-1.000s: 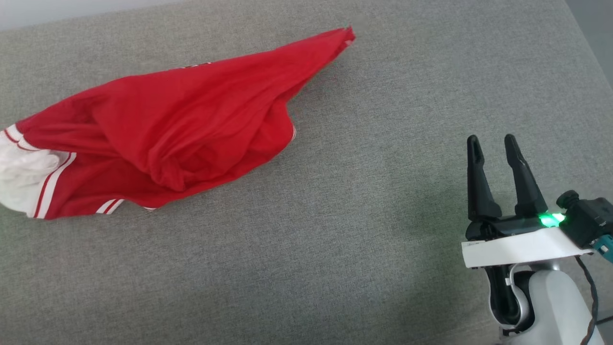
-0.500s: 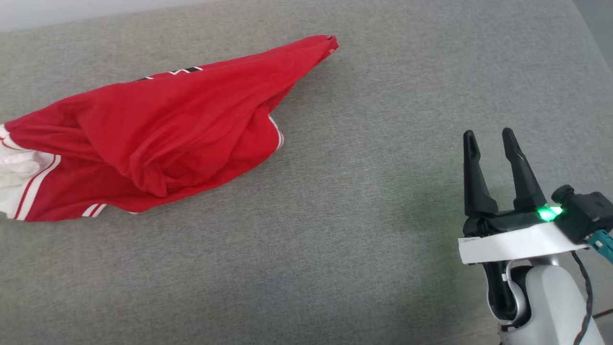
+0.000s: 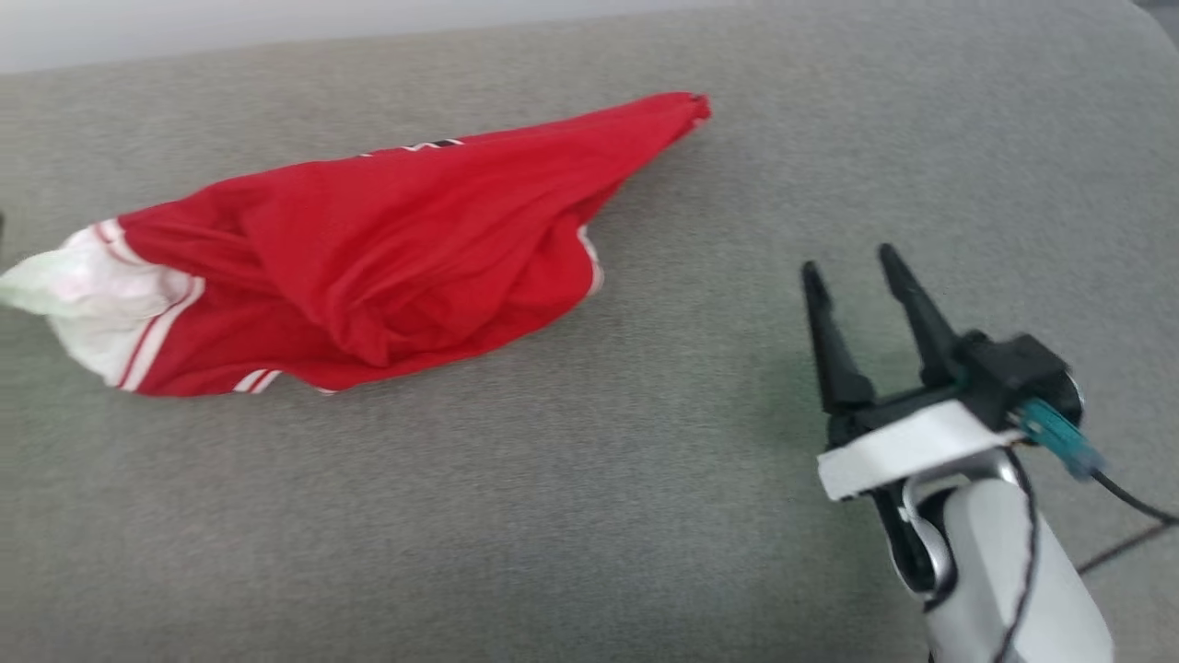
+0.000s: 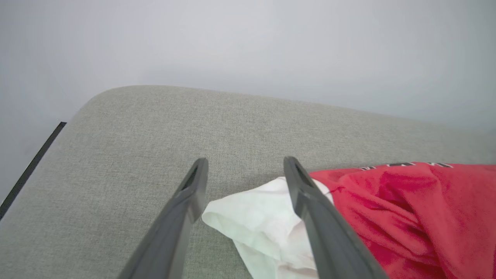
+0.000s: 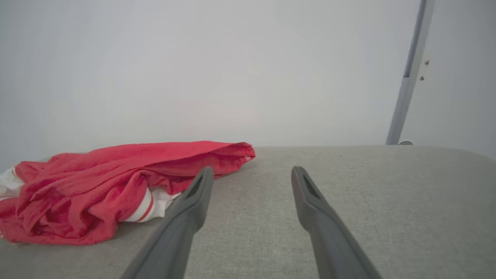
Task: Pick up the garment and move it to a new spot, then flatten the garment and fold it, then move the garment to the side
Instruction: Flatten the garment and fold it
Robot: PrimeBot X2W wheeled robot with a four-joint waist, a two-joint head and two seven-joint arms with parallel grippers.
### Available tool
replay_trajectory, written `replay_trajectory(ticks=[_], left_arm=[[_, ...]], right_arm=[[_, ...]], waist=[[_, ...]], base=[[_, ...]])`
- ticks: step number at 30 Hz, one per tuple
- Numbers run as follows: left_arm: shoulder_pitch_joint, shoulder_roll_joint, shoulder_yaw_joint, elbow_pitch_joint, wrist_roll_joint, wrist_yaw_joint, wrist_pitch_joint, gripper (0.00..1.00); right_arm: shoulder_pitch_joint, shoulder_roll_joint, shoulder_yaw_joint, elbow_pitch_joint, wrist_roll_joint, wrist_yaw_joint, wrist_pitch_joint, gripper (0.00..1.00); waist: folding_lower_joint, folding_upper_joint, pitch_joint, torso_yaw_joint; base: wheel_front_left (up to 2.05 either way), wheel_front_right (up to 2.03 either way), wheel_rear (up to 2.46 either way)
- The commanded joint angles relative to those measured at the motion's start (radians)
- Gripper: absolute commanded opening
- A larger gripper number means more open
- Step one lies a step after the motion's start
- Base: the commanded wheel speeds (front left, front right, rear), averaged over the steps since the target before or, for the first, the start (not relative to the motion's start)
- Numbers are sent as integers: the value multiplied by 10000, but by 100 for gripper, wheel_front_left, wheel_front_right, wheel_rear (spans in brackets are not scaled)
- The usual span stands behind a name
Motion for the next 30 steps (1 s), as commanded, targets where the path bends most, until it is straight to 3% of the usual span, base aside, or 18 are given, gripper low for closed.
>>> replay_trajectory(ticks=[1,6,10,11,14,17,23,30], left_arm=[[200,-70,12,-250,173,22,-301,100],[345,-525,402,-960,1015,22,-860,100],[940,-1242,2578,-1532,2742,169,-876,100],[1592,-1626,3827,-2087,3870,431,-878,100],[2862,-2153,5380,-3302,5874,963,-880,100],[4272,-2782,6682,-4341,7409,1149,-882,100],[6192,-3940,8535,-5739,9166,789,-883,100],[7233,-4821,9851,-6543,9980,356,-884,100]], right_arm=[[-322,0,125,244,-259,-3,227,100],[-1152,-3,467,1068,-1015,-3,1855,100],[-1835,-314,536,1476,-1200,-5,3252,100],[-2133,-691,806,1674,-1253,-5,3930,100],[-2493,-1069,1125,1945,-803,-5,4937,100],[-2761,-1564,1377,2220,-303,-6,5832,100],[-3158,-2323,1308,2647,441,-6,7150,100],[-3445,-2525,754,3024,443,-5,9085,100]], waist=[[0,0,-228,353],[0,0,-546,1195],[0,0,-700,2010],[0,0,-758,2408],[0,0,-818,2934],[0,0,-831,3372],[0,0,-777,4009],[0,0,-453,4290]], base=[[0,0,0],[0,0,0],[0,0,0],[0,0,0],[0,0,0],[0,0,0],[0,0,0],[0,0,0]])
